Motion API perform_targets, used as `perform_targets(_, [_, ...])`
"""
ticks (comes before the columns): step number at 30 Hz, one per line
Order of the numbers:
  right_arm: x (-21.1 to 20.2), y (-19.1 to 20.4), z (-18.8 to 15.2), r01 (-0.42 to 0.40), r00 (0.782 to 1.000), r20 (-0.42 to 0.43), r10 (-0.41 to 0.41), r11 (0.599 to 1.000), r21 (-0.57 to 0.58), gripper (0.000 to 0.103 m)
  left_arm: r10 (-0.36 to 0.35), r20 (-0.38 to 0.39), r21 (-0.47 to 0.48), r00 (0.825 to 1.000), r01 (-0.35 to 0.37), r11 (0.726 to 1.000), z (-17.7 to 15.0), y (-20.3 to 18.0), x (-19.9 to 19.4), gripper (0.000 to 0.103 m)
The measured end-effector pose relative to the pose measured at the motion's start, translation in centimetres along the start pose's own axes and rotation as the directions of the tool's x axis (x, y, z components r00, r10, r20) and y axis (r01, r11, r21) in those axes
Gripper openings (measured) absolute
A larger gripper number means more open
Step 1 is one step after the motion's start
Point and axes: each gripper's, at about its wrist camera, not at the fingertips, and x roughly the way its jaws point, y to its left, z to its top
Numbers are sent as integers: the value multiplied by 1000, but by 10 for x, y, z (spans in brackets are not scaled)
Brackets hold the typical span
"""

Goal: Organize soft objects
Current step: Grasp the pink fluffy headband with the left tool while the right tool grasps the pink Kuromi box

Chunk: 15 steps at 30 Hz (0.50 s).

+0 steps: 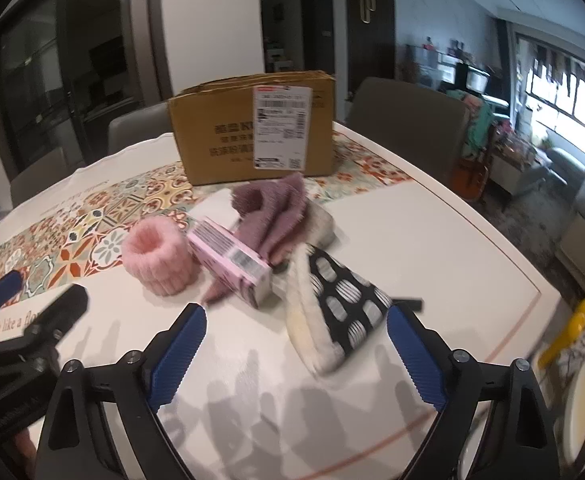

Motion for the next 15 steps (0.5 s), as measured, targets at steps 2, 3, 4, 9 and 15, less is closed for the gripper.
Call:
perform_targets(2, [6,6,5,-6,1000,4,7,1000,-30,88,-19,-9,16,1000,20,1000,2,0,10,99])
perform_targets(3, [9,9,8,-11,1000,7,11,999,-46,87,-29,-13,22,999,30,999,3,0,14,98])
perform_targets(4, [11,11,9,-14,1000,6,14,998,-55,84,-38,-16,28,999,39,999,4,0,19,97])
perform_targets(9, [33,20,19,-48,999,-24,46,992,-114,74,-85,-49,72,995,88,993,7,-3,44,93])
perform_targets(15, [56,29,26,-70,996,-66,58,978,-195,66,-109,-93,75,990,116,990,8,-4,68,90])
